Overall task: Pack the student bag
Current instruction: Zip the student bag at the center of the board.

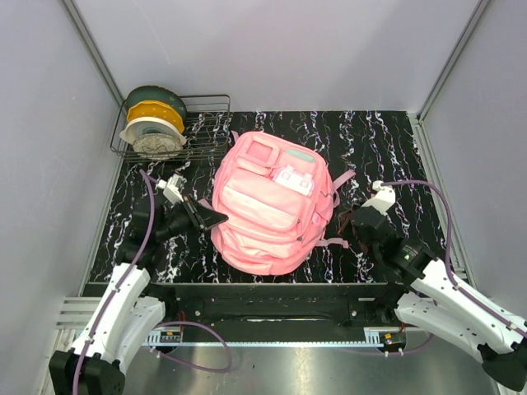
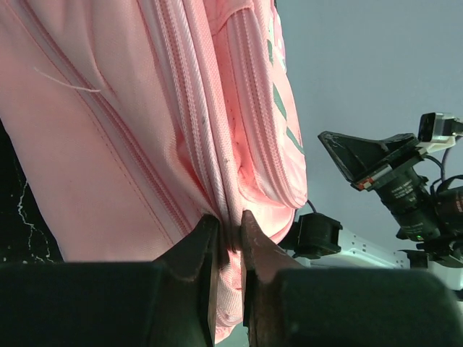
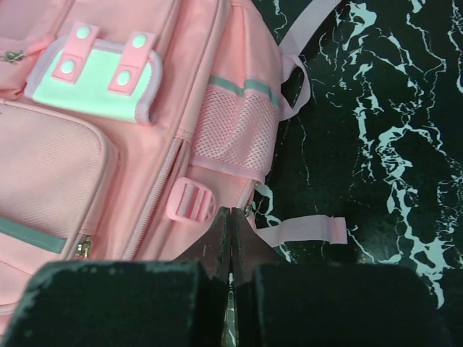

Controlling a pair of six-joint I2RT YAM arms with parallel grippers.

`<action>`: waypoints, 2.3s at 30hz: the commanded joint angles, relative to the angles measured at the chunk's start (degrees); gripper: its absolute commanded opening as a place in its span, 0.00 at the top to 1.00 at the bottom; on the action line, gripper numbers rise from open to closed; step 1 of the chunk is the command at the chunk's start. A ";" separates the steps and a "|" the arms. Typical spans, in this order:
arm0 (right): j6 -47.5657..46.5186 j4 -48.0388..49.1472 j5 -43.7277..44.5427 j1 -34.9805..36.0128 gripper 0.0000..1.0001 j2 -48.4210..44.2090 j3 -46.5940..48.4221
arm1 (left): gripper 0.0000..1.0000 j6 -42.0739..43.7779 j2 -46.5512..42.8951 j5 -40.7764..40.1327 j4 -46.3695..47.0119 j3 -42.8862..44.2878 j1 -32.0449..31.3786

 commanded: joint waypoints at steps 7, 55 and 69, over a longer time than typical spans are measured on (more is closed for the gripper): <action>-4.98 5.14 -18.59 -1.66 0.67 1.21 1.31 | 1.00 -0.95 -2.07 7.88 12.83 2.00 1.45; -17.30 17.10 -46.05 -1.66 1.00 15.62 -1.42 | 0.01 1.09 -5.93 -2.74 1.06 1.14 -1.00; -16.33 17.19 -42.45 -1.66 1.00 17.38 0.61 | 0.01 -3.93 -12.10 -34.92 -13.89 -2.03 -18.50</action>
